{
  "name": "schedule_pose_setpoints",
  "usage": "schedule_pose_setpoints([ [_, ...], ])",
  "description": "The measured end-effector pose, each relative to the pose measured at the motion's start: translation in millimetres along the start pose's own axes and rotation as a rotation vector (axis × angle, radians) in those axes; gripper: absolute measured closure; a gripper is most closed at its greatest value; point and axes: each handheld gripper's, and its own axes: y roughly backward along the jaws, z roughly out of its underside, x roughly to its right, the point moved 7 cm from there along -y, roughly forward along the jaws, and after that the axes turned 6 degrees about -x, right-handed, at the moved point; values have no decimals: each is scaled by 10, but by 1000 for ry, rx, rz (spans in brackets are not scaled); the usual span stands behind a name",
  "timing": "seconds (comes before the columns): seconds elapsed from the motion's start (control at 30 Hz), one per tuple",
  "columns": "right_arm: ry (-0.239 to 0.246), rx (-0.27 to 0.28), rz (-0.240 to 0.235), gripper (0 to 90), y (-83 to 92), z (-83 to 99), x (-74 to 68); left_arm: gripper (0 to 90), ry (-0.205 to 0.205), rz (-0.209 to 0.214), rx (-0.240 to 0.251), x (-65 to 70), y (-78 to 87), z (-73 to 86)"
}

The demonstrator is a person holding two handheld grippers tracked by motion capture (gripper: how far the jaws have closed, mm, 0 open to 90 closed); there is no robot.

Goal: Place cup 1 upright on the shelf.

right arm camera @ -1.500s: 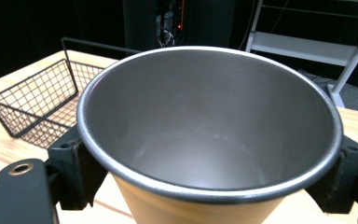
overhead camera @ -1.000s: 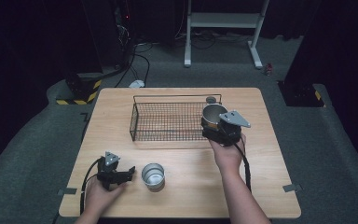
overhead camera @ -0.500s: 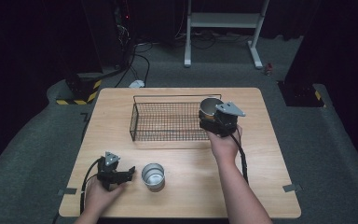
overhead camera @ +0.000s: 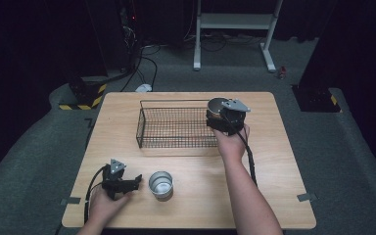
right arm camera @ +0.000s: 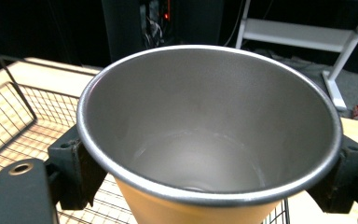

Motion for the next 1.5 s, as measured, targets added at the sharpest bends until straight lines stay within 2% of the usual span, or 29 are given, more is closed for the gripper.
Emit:
schedule_pose_setpoints([
  [0.27,-5,-42,7,140,-199,16,-25,92,-1,0,0,-1,0,-1],
  [0.53,1,-115,25,139,-389,157,-35,93,-2,2,1,-2,0,0],
  [0.73,-15,-155,25,140,-447,221,-22,93,-4,2,-1,-4,1,0],
  [1.07,4,-198,11,140,-524,308,-64,94,-3,2,0,-4,2,0],
  [1.13,-15,-210,6,139,-539,334,-77,94,-3,2,-1,-4,2,0],
  [1.5,-5,-218,20,139,-587,411,-79,95,-8,2,-1,-7,2,0],
])
